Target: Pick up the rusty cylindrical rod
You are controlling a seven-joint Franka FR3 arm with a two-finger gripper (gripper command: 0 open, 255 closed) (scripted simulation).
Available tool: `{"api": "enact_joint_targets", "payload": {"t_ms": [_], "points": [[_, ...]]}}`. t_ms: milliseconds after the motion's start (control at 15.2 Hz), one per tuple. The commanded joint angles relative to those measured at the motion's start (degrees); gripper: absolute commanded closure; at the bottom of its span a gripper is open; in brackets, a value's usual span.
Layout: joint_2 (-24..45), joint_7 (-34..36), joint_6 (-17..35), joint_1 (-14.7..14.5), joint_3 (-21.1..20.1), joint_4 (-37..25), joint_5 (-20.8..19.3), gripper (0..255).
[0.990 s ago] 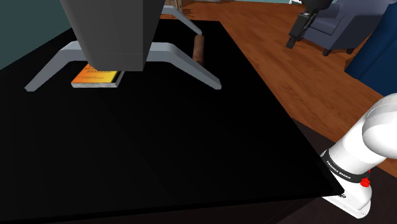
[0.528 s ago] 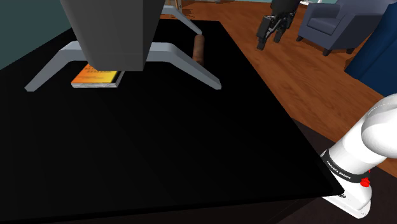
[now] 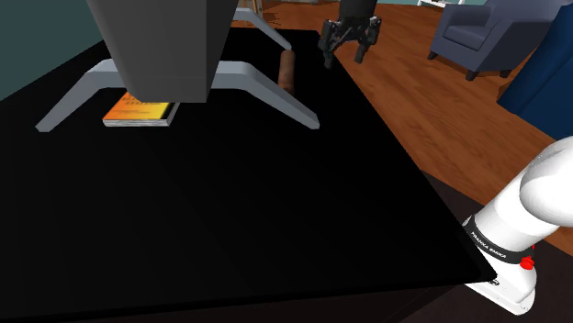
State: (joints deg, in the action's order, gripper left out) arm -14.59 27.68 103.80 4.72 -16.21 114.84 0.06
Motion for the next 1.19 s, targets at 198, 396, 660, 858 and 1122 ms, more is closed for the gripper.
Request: {"api": "enact_joint_targets", "payload": {"t_ms": [198,396,660,858,1122], "points": [[12.29,11.86,-0.26,0.39,-2.55,-11.55,-2.10,0],[20.02,18.43,-1.48,-0.24,-3.17,-19.89,-3.91,0],[30.88,26.24,-4.41,-2.06,-2.87,-33.04,-6.31,0],[32.93,27.63,-3.56,-2.49,-2.52,-34.18,-6.66,0],[32.75,27.72,-0.40,-2.27,-2.45,-30.84,-6.64,0]]}}
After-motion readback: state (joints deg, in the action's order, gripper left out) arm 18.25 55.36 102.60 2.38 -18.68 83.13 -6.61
